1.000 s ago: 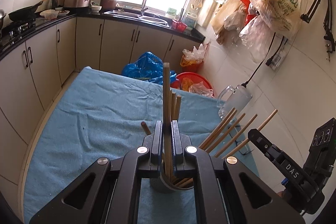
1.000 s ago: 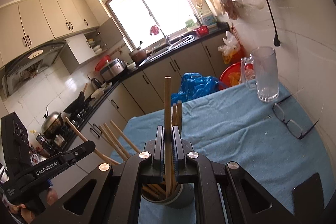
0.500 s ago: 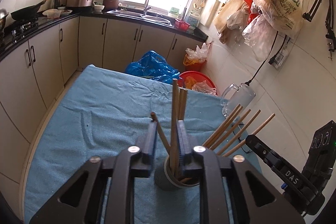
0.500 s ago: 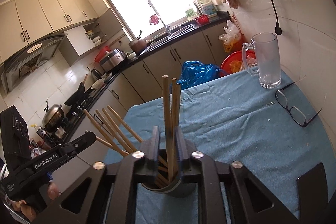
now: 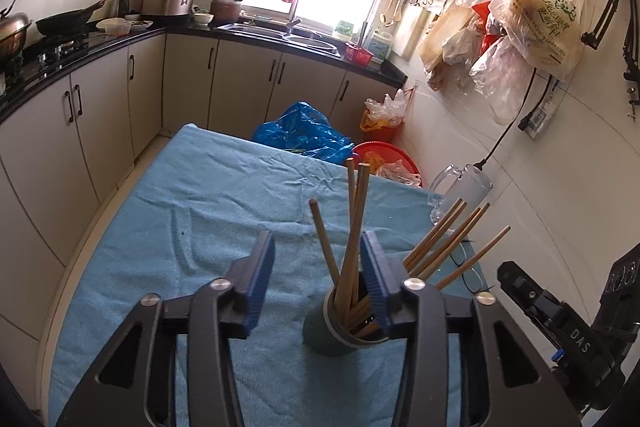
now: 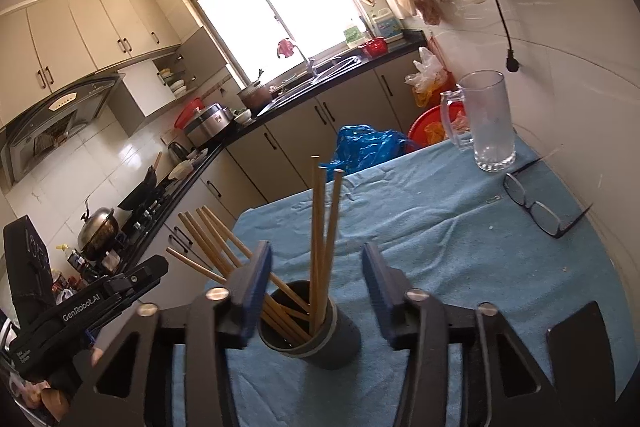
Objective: Organize utensils
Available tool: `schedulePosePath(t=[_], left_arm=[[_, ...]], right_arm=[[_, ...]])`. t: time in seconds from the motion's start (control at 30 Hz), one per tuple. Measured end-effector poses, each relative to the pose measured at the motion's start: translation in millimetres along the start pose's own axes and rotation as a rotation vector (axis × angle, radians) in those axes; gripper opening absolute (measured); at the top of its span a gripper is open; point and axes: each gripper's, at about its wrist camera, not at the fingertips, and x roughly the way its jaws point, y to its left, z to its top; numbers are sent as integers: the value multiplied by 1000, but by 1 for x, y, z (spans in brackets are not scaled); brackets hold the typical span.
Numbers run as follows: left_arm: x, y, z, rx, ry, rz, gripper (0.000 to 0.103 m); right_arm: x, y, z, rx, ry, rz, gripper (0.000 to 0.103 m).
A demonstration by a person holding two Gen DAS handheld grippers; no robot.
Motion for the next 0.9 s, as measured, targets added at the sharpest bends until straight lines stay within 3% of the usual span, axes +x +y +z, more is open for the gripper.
schedulePosePath(t=[0.2,0.3,0.67,0.9], left_arm=[[-9,8,-12,-14,-32,67,71],[-13,13,-19,-17,-47,112,80],[-24,39,-63,-4,-77,377,86],[-56,44,-103,28,-88,426,86]], right_arm=[[-10,-6,-5,2,-7,-71,85],[-15,-7,-11,-12,-15,-134,90],[-25,1,-38,-143,-12,-371,99],[-42,6,-65,-202,-2,-435,99]])
